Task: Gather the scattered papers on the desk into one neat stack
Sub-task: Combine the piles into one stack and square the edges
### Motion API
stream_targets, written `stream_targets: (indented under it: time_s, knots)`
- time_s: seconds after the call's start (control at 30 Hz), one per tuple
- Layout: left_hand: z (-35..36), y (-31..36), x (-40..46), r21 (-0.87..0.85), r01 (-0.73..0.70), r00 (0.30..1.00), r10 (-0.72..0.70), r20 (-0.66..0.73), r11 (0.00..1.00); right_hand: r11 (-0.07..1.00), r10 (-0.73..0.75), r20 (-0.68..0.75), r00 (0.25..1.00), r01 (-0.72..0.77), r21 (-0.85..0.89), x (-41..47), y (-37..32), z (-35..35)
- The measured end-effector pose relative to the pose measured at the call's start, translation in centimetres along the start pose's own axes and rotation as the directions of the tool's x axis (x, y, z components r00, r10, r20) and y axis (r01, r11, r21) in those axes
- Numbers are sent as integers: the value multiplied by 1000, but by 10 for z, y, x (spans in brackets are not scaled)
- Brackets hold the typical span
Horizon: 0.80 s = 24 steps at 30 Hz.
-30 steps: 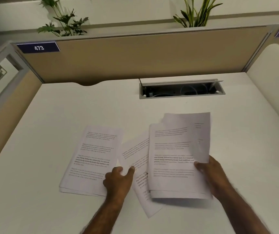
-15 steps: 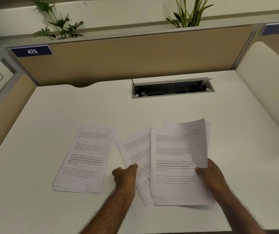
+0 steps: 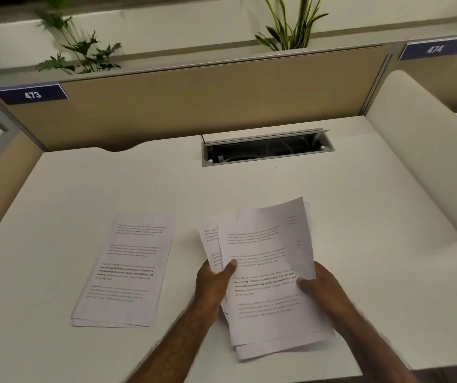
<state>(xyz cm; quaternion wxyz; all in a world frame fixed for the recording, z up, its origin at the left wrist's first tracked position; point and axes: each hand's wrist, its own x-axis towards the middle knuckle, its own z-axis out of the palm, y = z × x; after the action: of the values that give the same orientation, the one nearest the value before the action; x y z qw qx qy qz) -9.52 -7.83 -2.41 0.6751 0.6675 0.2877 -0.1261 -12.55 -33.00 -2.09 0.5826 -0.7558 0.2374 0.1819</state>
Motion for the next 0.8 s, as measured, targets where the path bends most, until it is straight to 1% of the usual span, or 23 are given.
stream_targets:
  time_s: [0.1,0.2,0.3,0.37,0.4,0.5,0.57,0.67,0.73,0.8]
  knots:
    - [0,1,-1,-25,19,994,-16,109,999,1000,-2,64,998,1,22,0,-3,5]
    - [-4,8,-1,-18,-34,982,37,187,999,998,-34,110,993,27,61,1,-7,8]
    - [-12,23,-4,-41,-131,954,137,265,991,986,-125,76,989,116,116,4,-12,7]
    - [-20,36,-6,-56,-194,921,202,332,979,969,-187,34,982,179,169,6,-18,5]
    - [-25,42,-7,-61,-219,903,226,365,974,956,-218,35,975,206,209,8,-21,3]
    - [-36,59,-7,-89,-266,857,277,434,960,899,-320,125,939,259,355,13,-33,0]
    - [-41,67,-4,-130,-258,850,289,441,957,876,-362,157,919,278,394,15,-39,3]
    - [-50,74,5,-196,-183,885,248,394,963,858,-361,135,923,272,437,19,-41,12]
    - [-56,75,12,-213,-134,917,203,343,968,842,-321,141,937,214,495,23,-39,19]
    - [-63,72,18,-213,-85,938,150,312,973,841,-256,209,944,111,529,25,-36,28]
